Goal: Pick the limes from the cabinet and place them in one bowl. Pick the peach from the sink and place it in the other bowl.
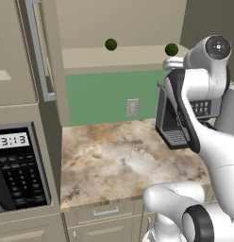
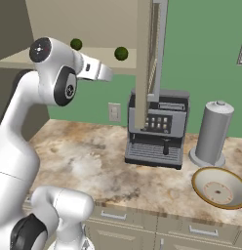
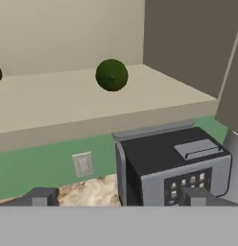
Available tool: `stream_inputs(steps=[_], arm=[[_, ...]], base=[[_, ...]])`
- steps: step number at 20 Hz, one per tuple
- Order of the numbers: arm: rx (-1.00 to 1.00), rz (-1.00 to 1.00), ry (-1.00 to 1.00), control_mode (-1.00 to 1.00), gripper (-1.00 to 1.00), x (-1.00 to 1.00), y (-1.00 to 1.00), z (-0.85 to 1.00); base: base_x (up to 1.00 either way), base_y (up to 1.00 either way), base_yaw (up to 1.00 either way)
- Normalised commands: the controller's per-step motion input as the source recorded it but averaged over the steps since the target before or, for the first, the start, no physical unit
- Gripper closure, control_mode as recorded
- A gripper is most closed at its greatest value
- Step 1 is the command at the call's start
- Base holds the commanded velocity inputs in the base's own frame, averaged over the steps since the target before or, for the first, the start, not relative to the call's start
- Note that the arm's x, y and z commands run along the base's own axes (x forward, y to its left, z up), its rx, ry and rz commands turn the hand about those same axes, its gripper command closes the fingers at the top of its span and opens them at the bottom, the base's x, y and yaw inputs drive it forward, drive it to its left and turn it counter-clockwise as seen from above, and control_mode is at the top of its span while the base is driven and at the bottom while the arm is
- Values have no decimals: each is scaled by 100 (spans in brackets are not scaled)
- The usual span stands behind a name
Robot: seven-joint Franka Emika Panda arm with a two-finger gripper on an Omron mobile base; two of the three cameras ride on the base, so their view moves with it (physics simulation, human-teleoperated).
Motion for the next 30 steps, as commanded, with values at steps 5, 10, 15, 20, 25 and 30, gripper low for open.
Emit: stream_inputs(steps=[5,10,15,20,25,30], arm=[[-1,0,-4,-100,-100,14,-31,28],[-1,0,-1,-100,-100,7,-20,41],[-4,0,9,-100,-100,34,-1,9],[0,0,2,-100,-100,43,0,0],[0,0,1,-100,-100,54,0,0],[0,2,2,-100,-100,60,0,-3]], base=[[0,0,0],[0,0,0],[0,0,0],[0,0,0],[0,0,0],[0,0,0]])
